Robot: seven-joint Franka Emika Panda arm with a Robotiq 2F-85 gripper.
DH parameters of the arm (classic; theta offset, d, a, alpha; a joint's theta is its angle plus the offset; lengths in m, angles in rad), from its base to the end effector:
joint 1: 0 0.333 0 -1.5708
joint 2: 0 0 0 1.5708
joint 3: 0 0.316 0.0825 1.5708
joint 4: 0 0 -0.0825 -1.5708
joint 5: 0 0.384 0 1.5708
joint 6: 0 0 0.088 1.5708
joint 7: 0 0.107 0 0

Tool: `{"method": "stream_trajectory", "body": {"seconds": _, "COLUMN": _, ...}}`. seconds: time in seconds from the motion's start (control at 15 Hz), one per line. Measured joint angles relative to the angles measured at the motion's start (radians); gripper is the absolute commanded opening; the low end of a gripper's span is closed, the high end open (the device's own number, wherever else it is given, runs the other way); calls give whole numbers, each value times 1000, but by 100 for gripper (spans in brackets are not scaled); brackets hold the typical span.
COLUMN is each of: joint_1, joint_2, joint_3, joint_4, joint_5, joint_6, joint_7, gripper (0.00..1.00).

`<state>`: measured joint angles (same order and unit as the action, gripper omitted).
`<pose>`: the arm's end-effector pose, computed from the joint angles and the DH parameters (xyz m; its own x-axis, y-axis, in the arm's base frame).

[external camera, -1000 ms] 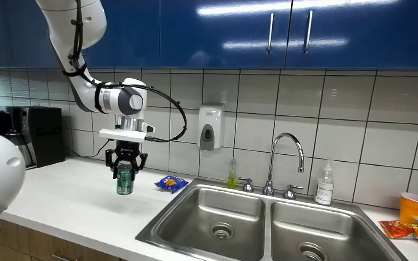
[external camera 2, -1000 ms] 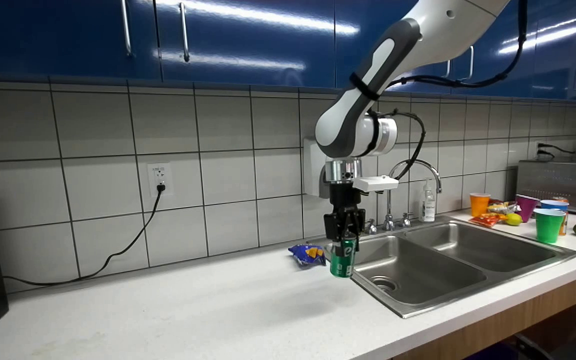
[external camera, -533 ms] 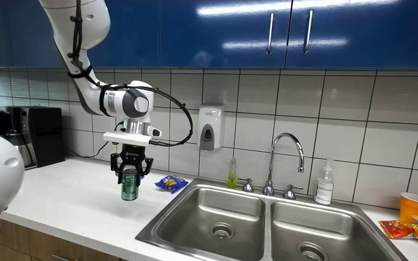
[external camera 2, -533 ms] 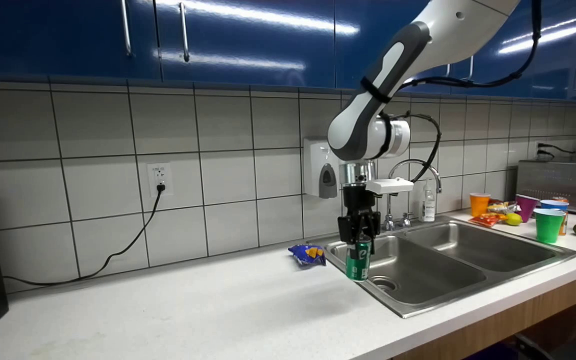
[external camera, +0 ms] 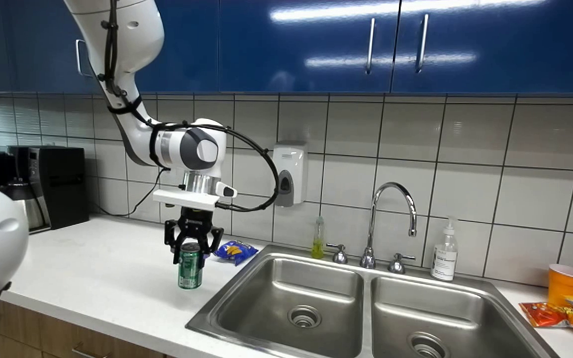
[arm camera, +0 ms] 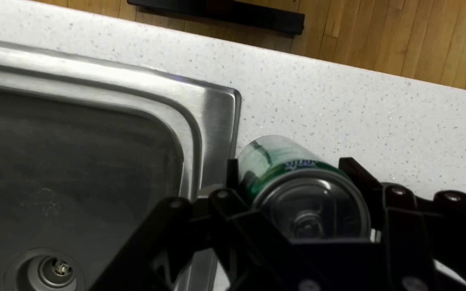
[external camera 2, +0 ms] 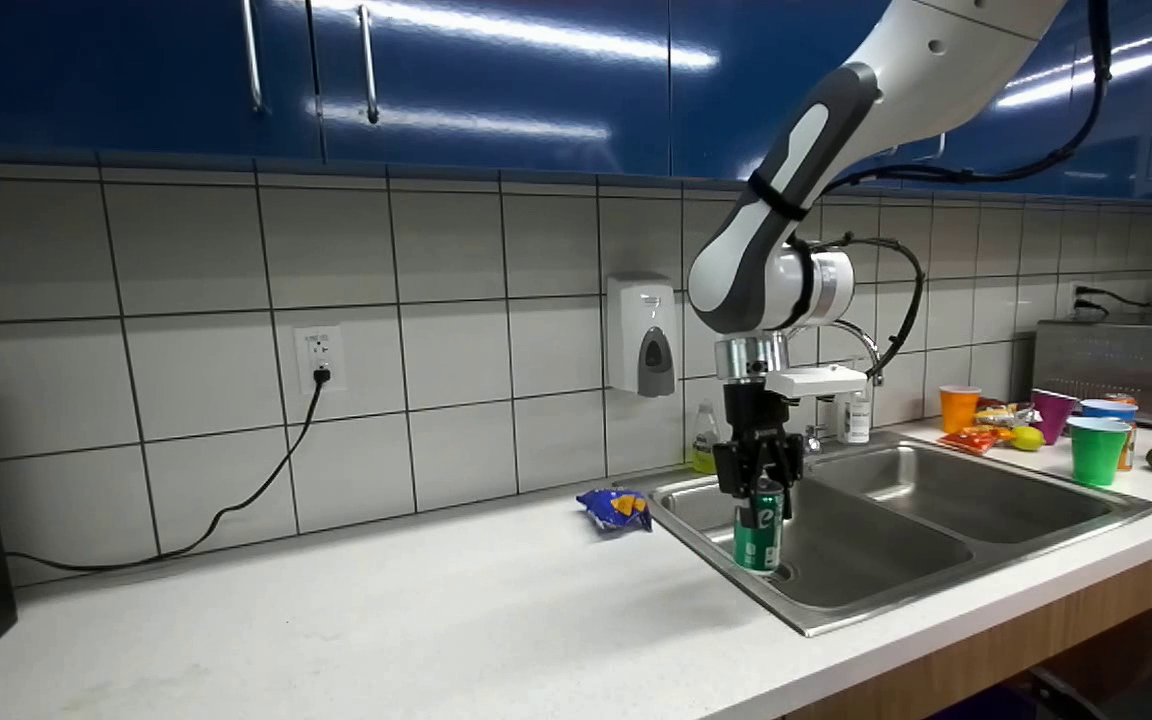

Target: Pick up the canned drink and put it in the sink

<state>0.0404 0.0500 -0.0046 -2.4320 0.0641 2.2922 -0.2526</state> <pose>0.4646 0.0181 0.2699 0.9544 0.2427 -0.1737 0.2310 -0.9692 -0.0851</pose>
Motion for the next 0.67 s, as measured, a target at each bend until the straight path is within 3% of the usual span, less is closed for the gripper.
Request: {"method": "stream_trajectory", "body": {"seconds": 0.67, "joint_1": -51, "joint_2": 7, "joint_3": -62, "joint_4": -12, "joint_5": -69, "joint_6": 0, "joint_7": 32, "gripper": 38}}
